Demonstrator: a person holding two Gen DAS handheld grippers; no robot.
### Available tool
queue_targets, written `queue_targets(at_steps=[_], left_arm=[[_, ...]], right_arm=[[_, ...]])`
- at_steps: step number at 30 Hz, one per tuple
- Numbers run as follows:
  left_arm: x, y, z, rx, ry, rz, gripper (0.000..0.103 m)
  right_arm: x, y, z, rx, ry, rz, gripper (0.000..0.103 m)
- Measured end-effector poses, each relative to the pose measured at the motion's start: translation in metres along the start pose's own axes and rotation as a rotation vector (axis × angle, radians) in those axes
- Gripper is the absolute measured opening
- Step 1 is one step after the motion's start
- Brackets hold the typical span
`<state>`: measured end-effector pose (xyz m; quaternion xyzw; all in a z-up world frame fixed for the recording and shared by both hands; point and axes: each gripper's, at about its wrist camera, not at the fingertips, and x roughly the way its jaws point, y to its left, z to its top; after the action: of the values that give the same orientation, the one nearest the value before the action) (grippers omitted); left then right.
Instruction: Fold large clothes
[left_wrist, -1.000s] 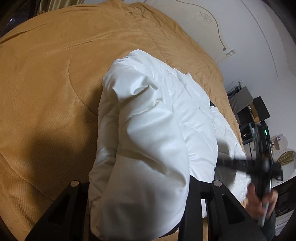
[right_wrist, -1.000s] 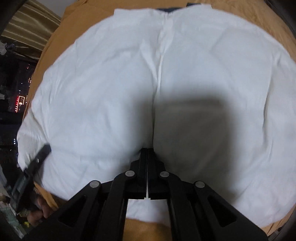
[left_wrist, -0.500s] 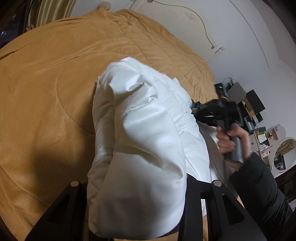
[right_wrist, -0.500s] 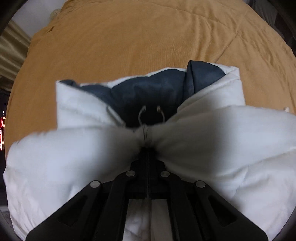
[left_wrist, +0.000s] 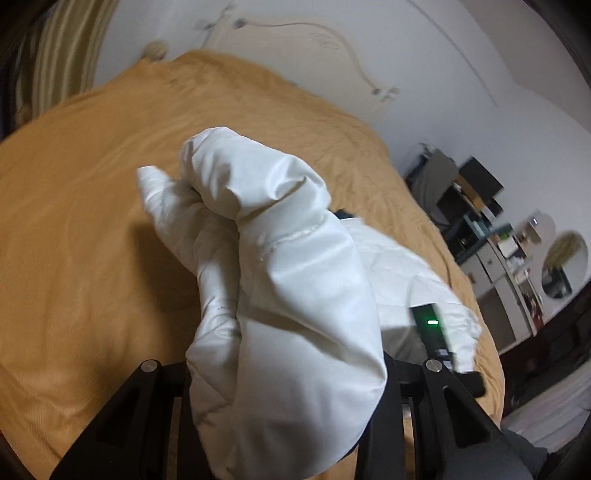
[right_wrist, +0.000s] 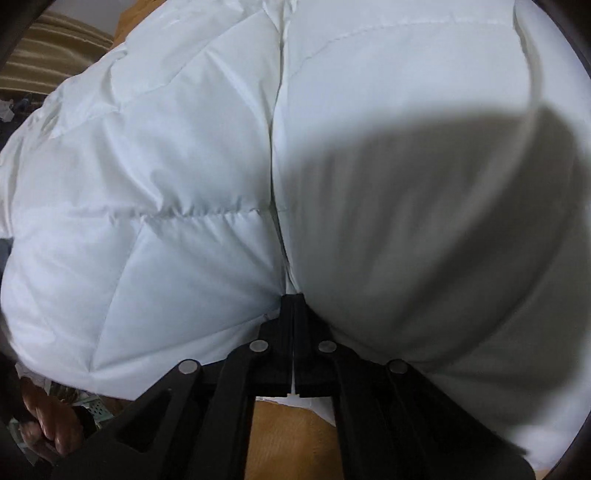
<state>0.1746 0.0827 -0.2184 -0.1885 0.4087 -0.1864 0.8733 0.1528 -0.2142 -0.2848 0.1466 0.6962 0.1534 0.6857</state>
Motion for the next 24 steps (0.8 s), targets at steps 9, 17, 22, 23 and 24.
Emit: queue_targets(at_steps=[9, 17, 22, 23, 24], left_arm=[[0.012, -0.124, 0.024, 0.256, 0.018, -0.035, 0.033], [0.082, -0.233, -0.041, 0.547, 0.177, -0.060, 0.039], [0.145, -0.259, -0.100, 0.611, 0.271, -0.038, 0.048], [0.151, -0.260, -0.108, 0.599, 0.271, -0.027, 0.049], [0.154, -0.261, -0.113, 0.610, 0.266, -0.016, 0.049]], right_arm=[[-0.094, -0.076, -0.012, 0.101, -0.114, 0.234, 0.008], [-0.270, -0.154, -0.037, 0.220, -0.677, -0.021, 0.103], [-0.301, -0.147, -0.012, 0.152, -0.688, -0.106, 0.103], [-0.305, -0.144, 0.002, 0.123, -0.671, -0.117, 0.103], [-0.297, -0.141, 0.009, 0.086, -0.658, -0.129, 0.103]])
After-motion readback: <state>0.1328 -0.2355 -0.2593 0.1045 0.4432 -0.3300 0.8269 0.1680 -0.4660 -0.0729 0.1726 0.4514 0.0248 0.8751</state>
